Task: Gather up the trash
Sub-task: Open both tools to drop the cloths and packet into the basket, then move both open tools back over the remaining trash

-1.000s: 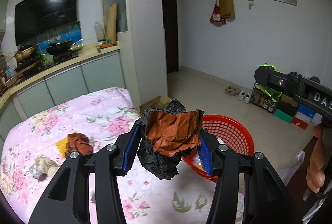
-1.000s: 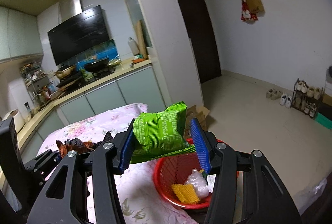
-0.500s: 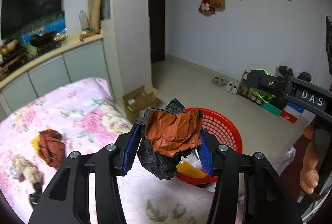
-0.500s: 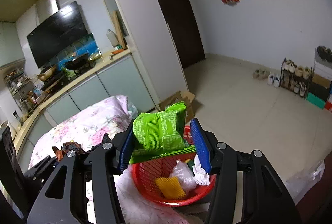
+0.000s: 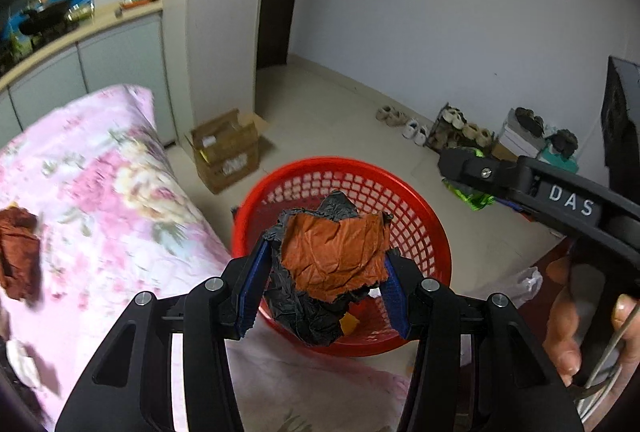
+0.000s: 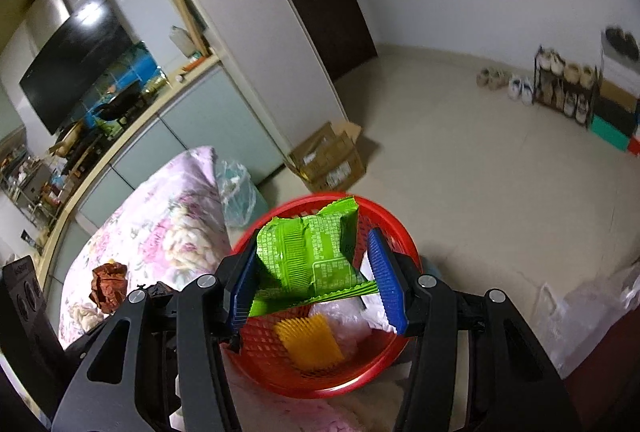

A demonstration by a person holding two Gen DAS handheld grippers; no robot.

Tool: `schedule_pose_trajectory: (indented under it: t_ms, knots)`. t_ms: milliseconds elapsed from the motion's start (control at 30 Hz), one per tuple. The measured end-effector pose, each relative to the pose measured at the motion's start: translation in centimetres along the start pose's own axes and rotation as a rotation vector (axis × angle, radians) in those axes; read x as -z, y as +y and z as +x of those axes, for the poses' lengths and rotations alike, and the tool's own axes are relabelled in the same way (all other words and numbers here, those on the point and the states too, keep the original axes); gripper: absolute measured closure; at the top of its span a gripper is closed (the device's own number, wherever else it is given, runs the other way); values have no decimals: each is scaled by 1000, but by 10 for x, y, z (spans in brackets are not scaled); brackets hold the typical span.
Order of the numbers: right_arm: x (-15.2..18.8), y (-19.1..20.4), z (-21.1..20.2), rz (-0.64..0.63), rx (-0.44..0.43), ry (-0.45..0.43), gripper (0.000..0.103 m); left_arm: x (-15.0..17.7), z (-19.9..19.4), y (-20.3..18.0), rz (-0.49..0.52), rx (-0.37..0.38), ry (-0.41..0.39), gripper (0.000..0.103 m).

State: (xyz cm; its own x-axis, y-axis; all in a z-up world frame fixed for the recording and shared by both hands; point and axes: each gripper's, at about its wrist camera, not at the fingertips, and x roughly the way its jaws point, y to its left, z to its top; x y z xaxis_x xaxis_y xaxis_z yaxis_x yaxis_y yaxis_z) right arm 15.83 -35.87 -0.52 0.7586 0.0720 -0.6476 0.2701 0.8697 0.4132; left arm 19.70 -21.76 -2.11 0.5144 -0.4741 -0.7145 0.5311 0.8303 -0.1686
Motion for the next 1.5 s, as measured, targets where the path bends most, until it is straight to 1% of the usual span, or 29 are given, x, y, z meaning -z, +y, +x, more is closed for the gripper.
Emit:
schedule_pose_trajectory:
  t_ms: [133, 167, 200, 233, 300, 367, 433, 533, 600, 667, 767, 967, 1233, 1267, 1333, 1500]
  knots:
    - [3, -7, 14, 34, -17, 52, 50, 1, 15, -3, 7, 12, 38, 54]
    - [4, -8, 15, 41, -24, 62, 49, 2, 19, -3, 5, 17, 46, 54]
    - [4, -9, 18, 57, -37, 75, 44, 2, 21, -2, 2, 22, 53, 54]
    - [5, -12, 19, 77, -51, 85, 42, 2, 25, -2, -1, 26, 61, 54]
    - [5, -16, 22, 100, -64, 102, 40, 4, 28, -1, -2, 27, 69, 53]
    - [5, -19, 22, 114, -66, 107, 36, 5, 29, -2, 4, 30, 68, 52]
    - [4, -21, 20, 133, -66, 99, 32, 5, 29, -3, 13, 31, 63, 49]
    - [1, -20, 13, 128, -67, 81, 32, 5, 27, -2, 11, 27, 57, 41]
    - [0, -19, 8, 123, -67, 68, 32, 4, 26, -4, 12, 19, 51, 32]
    - [-1, -17, 3, 114, -63, 52, 32, 3, 23, -4, 16, 12, 44, 27]
    - [-2, -13, -4, 101, -58, 27, 31, 2, 17, -5, 29, -10, 30, 24]
    - [-4, -5, -20, 77, -56, -24, 31, 0, -5, 4, 30, -58, -10, 22]
    - [-2, 23, -41, -14, -63, -97, 30, 7, -58, 20, 29, -177, -101, 22]
    - [-1, 26, -43, -25, -62, -107, 29, 8, -64, 22, 27, -185, -109, 22]
    - [2, 35, -51, -56, -58, -140, 24, 12, -78, 27, 23, -207, -129, 22]
    - [12, 55, -62, -122, -70, -191, 21, 23, -109, 43, 5, -262, -163, 22]
